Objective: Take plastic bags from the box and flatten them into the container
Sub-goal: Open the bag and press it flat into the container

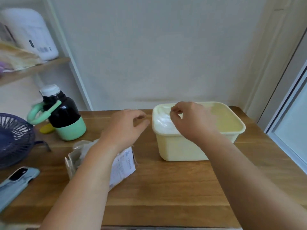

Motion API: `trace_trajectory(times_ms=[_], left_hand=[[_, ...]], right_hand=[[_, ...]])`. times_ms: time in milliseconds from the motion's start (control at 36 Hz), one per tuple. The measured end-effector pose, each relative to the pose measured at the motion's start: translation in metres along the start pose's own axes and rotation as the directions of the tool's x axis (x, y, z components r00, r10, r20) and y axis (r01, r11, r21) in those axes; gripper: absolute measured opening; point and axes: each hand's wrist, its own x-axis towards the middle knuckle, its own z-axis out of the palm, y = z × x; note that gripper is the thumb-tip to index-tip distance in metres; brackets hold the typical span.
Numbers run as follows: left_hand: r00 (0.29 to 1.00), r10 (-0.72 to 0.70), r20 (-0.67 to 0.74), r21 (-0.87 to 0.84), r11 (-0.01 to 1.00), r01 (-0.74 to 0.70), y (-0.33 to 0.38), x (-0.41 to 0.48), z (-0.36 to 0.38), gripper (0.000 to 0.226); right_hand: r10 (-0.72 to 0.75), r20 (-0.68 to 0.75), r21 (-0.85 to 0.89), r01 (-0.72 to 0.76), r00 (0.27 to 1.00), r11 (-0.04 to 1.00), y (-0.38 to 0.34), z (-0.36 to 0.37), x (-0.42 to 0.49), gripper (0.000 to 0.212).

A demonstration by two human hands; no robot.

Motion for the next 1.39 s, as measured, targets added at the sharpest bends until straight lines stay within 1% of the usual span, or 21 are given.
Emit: trace_trajectory(times_ms=[83, 194, 361, 500, 583, 722, 778, 861, 917, 945, 1000, 1056, 1111, 1195, 1278, 1333, 1389], left_hand=[[0.999, -0.035, -0.024, -0.010, 0.999, 0.034, -0.013, -0.017, -0.012, 0.021], [0.995, -0.097, -0.030, 0.026, 0.995, 0.097, -0.035, -0.037, -0.025, 0.026], [0.981, -0.190, 0.029, 0.069, 0.980, 0.188, -0.062, -0.061, -0.040, 0.021], [0.951, -0.268, 0.157, 0.104, 0.962, 0.254, -0.073, -0.068, -0.037, 0.020], [0.954, -0.250, 0.163, 0.117, 0.965, 0.233, -0.073, -0.068, -0.036, 0.016], [0.972, -0.215, 0.090, 0.072, 0.975, 0.209, -0.073, -0.065, -0.036, 0.014], [0.980, -0.194, 0.045, 0.054, 0.980, 0.192, -0.073, -0.064, -0.035, 0.012], [0.989, -0.144, -0.027, 0.039, 0.989, 0.145, -0.073, -0.062, -0.032, 0.008], [0.993, -0.107, -0.040, -0.014, 0.994, 0.107, -0.073, -0.061, -0.031, 0.008], [0.995, -0.093, -0.042, -0.071, 0.993, 0.090, -0.074, -0.061, -0.031, 0.011], [0.995, -0.092, -0.026, -0.205, 0.975, 0.085, -0.074, -0.063, -0.030, 0.020], [0.992, -0.120, 0.032, -0.268, 0.955, 0.124, -0.074, -0.066, -0.030, 0.020], [0.984, -0.161, 0.083, -0.281, 0.943, 0.178, -0.075, -0.068, -0.030, 0.019], [0.978, -0.185, 0.098, -0.246, 0.948, 0.204, -0.077, -0.070, -0.031, 0.028], [0.978, -0.194, 0.076, -0.159, 0.966, 0.204, -0.076, -0.070, -0.030, 0.030], [0.979, -0.202, 0.039, -0.128, 0.970, 0.205, -0.076, -0.070, -0.028, 0.028], [0.976, -0.219, 0.013, -0.126, 0.968, 0.219, -0.078, -0.070, -0.026, 0.026]], right_hand=[[-0.056, 0.056, 0.169, 0.046, 0.997, 0.984, -0.024, 0.017, -0.011, 0.025], [-0.123, 0.105, 0.281, 0.089, 0.987, 0.956, -0.047, 0.044, -0.018, 0.022], [-0.209, 0.225, 0.374, 0.114, 0.952, 0.920, -0.077, 0.079, -0.022, 0.022], [-0.245, 0.374, 0.363, 0.102, 0.894, 0.926, -0.083, 0.098, -0.029, 0.033], [-0.248, 0.398, 0.349, 0.104, 0.883, 0.931, -0.080, 0.104, -0.029, 0.034], [-0.233, 0.419, 0.350, 0.081, 0.877, 0.933, -0.076, 0.105, -0.024, 0.036], [-0.241, 0.433, 0.361, 0.078, 0.869, 0.929, -0.075, 0.105, -0.024, 0.032], [-0.260, 0.440, 0.367, 0.092, 0.860, 0.925, -0.078, 0.102, -0.023, 0.021], [-0.271, 0.457, 0.344, 0.113, 0.847, 0.932, -0.080, 0.100, -0.023, 0.020], [-0.274, 0.463, 0.337, 0.118, 0.843, 0.934, -0.080, 0.099, -0.023, 0.026], [-0.260, 0.473, 0.351, 0.091, 0.842, 0.932, -0.080, 0.098, -0.022, 0.035], [-0.232, 0.474, 0.387, 0.036, 0.850, 0.921, -0.079, 0.097, -0.021, 0.028], [-0.198, 0.454, 0.440, -0.026, 0.869, 0.897, -0.079, 0.097, -0.020, 0.023], [-0.119, 0.447, 0.520, -0.149, 0.887, 0.841, -0.080, 0.097, -0.018, 0.021], [-0.034, 0.472, 0.585, -0.284, 0.881, 0.760, -0.082, 0.096, -0.016, 0.022], [-0.013, 0.490, 0.602, -0.328, 0.872, 0.728, -0.083, 0.096, -0.015, 0.022], [-0.015, 0.494, 0.612, -0.335, 0.869, 0.717, -0.082, 0.094, -0.016, 0.022]])
